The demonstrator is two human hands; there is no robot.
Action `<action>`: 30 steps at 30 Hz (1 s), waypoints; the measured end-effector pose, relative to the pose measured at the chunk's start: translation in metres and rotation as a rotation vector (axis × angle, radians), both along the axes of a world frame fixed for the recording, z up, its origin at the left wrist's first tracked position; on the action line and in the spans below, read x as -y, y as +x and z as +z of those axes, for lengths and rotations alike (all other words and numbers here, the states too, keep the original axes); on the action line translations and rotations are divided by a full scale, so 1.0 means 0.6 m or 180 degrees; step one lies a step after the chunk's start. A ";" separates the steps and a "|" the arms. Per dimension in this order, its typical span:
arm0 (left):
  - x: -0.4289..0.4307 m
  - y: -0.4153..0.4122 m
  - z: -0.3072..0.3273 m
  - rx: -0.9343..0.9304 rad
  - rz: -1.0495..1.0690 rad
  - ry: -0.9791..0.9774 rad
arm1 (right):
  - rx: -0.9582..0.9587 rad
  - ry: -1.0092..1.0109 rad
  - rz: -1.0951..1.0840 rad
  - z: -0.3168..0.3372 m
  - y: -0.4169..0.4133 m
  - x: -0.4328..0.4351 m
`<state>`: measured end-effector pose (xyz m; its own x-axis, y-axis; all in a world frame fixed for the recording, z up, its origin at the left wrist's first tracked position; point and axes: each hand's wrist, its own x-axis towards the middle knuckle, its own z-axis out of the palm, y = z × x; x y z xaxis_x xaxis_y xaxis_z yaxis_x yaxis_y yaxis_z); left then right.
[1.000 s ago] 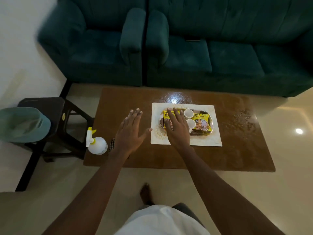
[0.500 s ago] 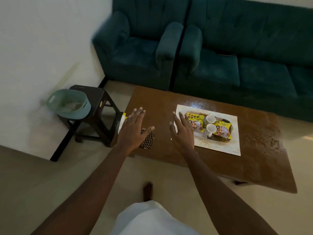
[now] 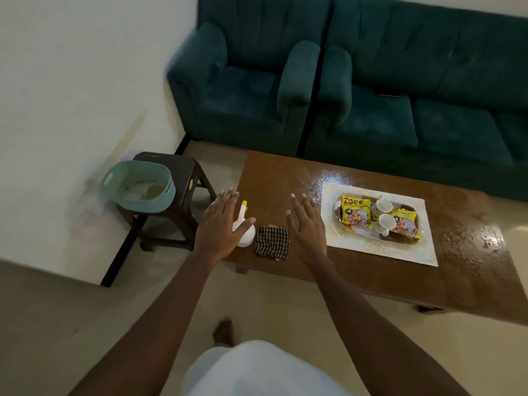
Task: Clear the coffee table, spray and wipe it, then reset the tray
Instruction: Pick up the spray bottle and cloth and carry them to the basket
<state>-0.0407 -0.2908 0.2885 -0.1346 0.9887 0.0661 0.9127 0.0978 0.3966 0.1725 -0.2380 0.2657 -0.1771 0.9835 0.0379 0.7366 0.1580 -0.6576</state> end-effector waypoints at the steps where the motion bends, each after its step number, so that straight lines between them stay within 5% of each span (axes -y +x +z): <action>1: -0.002 -0.018 -0.004 0.0030 -0.0039 -0.0034 | 0.0007 -0.0023 -0.0032 -0.004 -0.019 0.001; 16: -0.042 -0.100 -0.106 0.0200 -0.0554 -0.0522 | 0.0544 -0.0326 -0.0179 -0.078 -0.088 0.000; 30: -0.131 -0.111 -0.361 0.1173 -0.0501 -0.0882 | 0.1345 -0.0882 0.0588 -0.378 -0.064 -0.065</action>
